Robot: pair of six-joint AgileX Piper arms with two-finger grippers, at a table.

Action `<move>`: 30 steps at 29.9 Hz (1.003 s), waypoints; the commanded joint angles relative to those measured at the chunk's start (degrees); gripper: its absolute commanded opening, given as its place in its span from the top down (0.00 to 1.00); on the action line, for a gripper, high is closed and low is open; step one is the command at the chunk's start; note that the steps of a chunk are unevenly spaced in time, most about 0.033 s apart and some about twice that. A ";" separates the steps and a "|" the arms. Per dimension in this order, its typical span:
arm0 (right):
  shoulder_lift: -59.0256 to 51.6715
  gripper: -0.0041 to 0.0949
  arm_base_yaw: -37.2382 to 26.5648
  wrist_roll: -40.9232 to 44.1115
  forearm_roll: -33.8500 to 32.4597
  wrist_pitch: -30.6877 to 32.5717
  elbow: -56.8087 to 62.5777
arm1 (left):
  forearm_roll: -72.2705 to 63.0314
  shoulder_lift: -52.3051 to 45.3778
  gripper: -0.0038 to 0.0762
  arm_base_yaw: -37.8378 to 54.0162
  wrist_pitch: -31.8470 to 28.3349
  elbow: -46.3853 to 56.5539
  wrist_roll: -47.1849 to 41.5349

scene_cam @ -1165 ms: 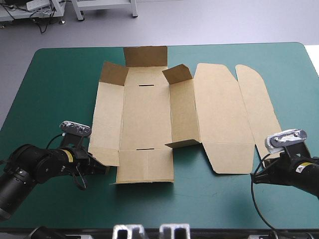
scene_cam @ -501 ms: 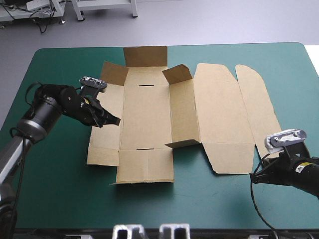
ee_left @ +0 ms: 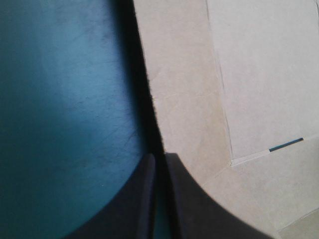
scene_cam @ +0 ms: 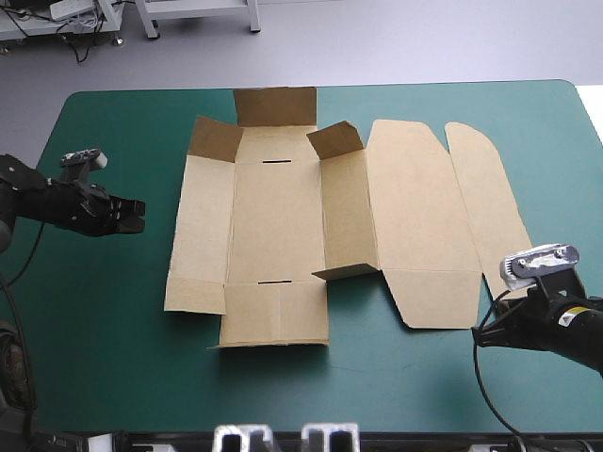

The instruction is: Fold the box

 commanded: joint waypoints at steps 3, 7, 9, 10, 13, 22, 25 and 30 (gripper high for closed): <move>0.02 0.98 -0.07 -0.02 1.30 -2.36 -1.61 | -5.41 1.61 0.69 1.18 4.42 -1.18 -2.27; 0.02 0.98 -0.07 -0.02 1.39 -2.36 -1.61 | -11.75 4.53 0.47 1.06 4.42 1.92 1.59; 0.02 0.98 -0.07 -0.02 1.39 -2.36 -1.61 | -11.39 5.48 0.43 1.06 4.42 3.18 2.60; 0.02 0.98 -0.07 -0.02 1.53 -2.36 -1.61 | -11.60 6.16 0.43 1.06 4.42 4.09 2.72; 0.02 0.98 -0.07 -0.72 2.24 -2.36 -1.61 | -14.45 7.16 0.43 1.06 4.42 6.48 4.64; 0.02 0.98 -0.07 -1.37 2.80 -2.36 -1.61 | -19.67 7.16 0.43 1.06 4.42 10.13 9.51; 0.02 0.98 -0.07 -1.37 2.80 -2.36 -1.61 | -19.77 7.16 0.43 1.06 4.42 10.13 10.04; 0.02 0.98 -0.07 -1.37 2.80 -2.36 -1.61 | -20.59 7.16 0.43 1.06 4.42 10.13 10.30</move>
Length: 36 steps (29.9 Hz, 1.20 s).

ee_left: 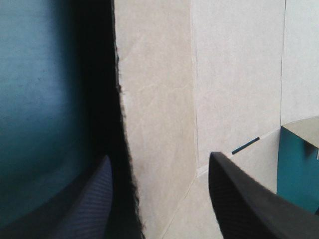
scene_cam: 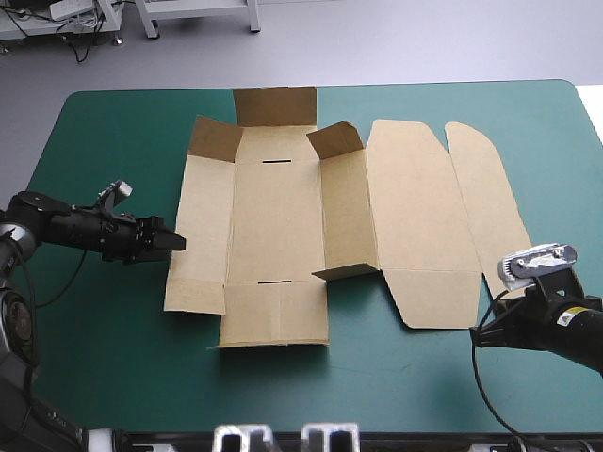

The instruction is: Fold the box

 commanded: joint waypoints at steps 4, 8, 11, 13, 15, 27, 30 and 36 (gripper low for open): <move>0.02 0.98 -0.07 -0.52 1.36 -2.36 -1.61 | -6.08 -2.33 0.43 -0.16 5.48 -1.05 1.34; 0.02 0.98 -0.07 -0.52 1.36 -2.36 -1.61 | -5.80 -1.61 0.43 -1.42 5.48 -1.05 1.47; 0.02 0.98 -0.07 -0.52 1.36 -2.26 -1.61 | -5.80 0.27 0.43 -3.58 5.22 -1.05 1.47; 0.02 0.98 -0.07 -0.52 1.36 -2.26 -1.61 | -6.14 1.80 0.43 -4.81 4.60 -1.05 1.47; 0.02 0.98 -0.07 -0.52 1.36 -2.15 -1.61 | -7.63 3.09 0.43 -5.53 4.35 -1.05 1.47; 0.02 0.98 -0.07 -0.52 1.36 -2.05 -1.61 | -10.14 3.93 0.89 -5.94 1.38 -1.05 1.34; 0.02 0.98 -0.07 -0.52 1.36 -2.05 -1.61 | -10.14 3.93 0.97 -5.94 0.79 -1.05 3.02; 0.02 0.98 -0.07 -0.52 1.36 -2.05 -1.61 | -10.54 3.93 0.96 -5.94 -0.05 -1.46 6.48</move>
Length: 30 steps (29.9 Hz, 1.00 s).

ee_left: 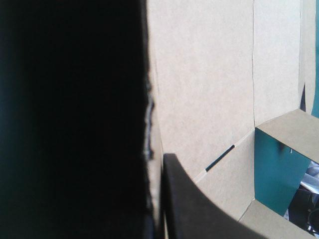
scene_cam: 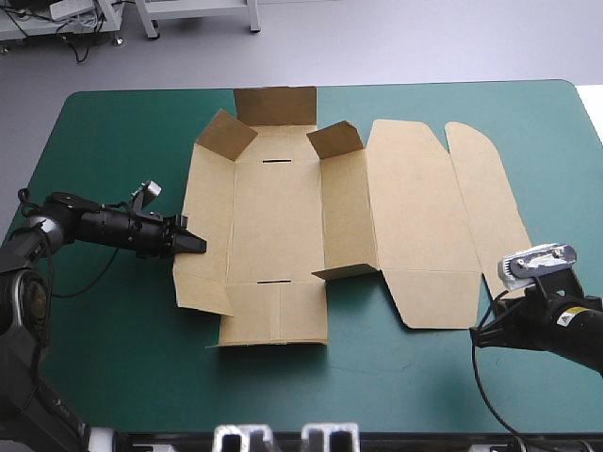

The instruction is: Fold the box

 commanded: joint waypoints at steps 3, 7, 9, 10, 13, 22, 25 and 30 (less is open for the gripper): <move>0.02 0.98 -0.07 -0.52 1.36 -2.07 -1.61 | -6.83 -2.15 0.96 -0.36 0.63 -1.55 0.96; 0.02 0.98 -0.07 -0.52 1.21 -2.07 -1.61 | -11.16 -2.15 0.96 -0.36 6.07 -3.04 2.31; 0.02 0.98 -0.07 -0.52 1.21 -2.17 -1.61 | -9.42 -3.26 0.96 -0.99 5.96 -6.06 1.93; 0.02 0.98 -0.07 -0.52 1.21 -2.17 -1.61 | -7.81 -4.01 0.96 -1.44 5.96 -7.62 1.76; 0.02 0.98 -0.07 -0.52 1.21 -2.35 -1.61 | -0.03 -6.17 0.96 -4.18 5.96 -14.58 -0.84; 0.02 0.98 -0.07 5.13 1.21 -8.18 -1.93 | 23.40 -9.03 0.96 -18.27 5.56 -37.51 -5.66; 0.02 0.98 -0.07 5.24 1.21 -8.31 -3.00 | 26.35 -9.03 0.96 -22.85 5.35 -42.58 -2.06; 0.02 0.98 -0.07 4.87 1.69 -9.85 -6.57 | 33.34 -9.03 0.96 -28.34 2.22 -47.00 2.20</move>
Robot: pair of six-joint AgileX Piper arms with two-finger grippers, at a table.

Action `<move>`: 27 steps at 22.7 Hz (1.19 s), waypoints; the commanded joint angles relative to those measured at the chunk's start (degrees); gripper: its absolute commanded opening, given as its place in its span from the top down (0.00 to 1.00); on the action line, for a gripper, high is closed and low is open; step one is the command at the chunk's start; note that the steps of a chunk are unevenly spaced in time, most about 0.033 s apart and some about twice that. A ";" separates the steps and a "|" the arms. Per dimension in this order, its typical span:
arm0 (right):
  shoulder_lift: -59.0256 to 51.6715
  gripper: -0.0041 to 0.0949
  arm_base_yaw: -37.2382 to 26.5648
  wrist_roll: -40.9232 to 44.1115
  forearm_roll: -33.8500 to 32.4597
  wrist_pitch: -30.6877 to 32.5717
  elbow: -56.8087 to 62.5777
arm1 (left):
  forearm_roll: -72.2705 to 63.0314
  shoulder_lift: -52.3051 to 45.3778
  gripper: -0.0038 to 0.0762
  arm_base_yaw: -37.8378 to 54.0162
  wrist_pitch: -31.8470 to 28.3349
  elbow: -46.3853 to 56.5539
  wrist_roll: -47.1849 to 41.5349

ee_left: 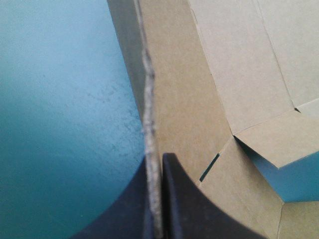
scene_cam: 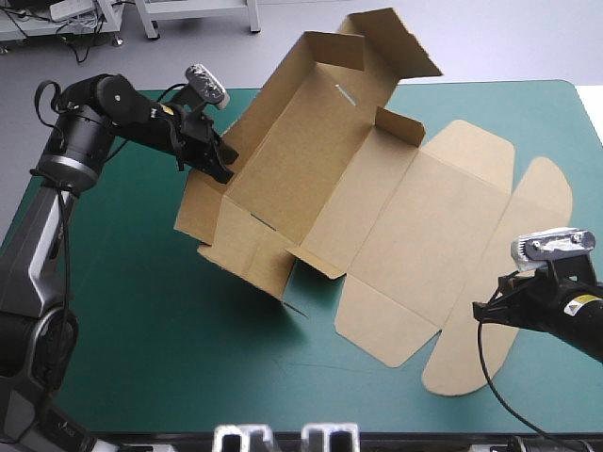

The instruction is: Fold the box

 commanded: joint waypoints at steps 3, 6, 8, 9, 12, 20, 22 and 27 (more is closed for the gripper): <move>0.02 0.98 -0.07 -0.21 2.08 -5.06 -6.06 | 6.19 -3.14 0.96 -4.43 -3.05 -3.93 3.36; 1.16 0.98 -0.07 -0.21 1.93 -5.06 -8.94 | 6.59 -3.17 0.96 -6.99 -3.04 -4.18 5.17; 3.31 0.98 -0.07 -0.21 1.80 -5.06 -11.34 | 6.62 -3.17 0.96 -9.17 -4.56 -4.18 9.64; 5.21 0.98 -0.07 -0.21 1.91 -5.65 -12.96 | 6.83 -3.17 0.96 -10.75 -7.25 -4.18 10.83; 10.01 0.98 -0.07 -0.87 2.72 -7.67 -17.38 | 8.55 -3.17 0.96 -13.17 -10.95 -4.18 16.82; 26.57 0.98 -0.07 -1.37 5.79 -5.48 -36.54 | 9.11 -3.17 0.96 -13.63 -10.54 -2.23 28.44; 30.11 0.98 -0.07 -2.42 7.69 -3.47 -40.37 | 9.11 -3.39 0.96 -13.63 -12.69 -0.45 29.58; 39.76 0.98 -0.07 -4.13 11.88 1.40 -50.74 | 10.26 -6.57 0.96 -15.62 -22.40 6.94 34.06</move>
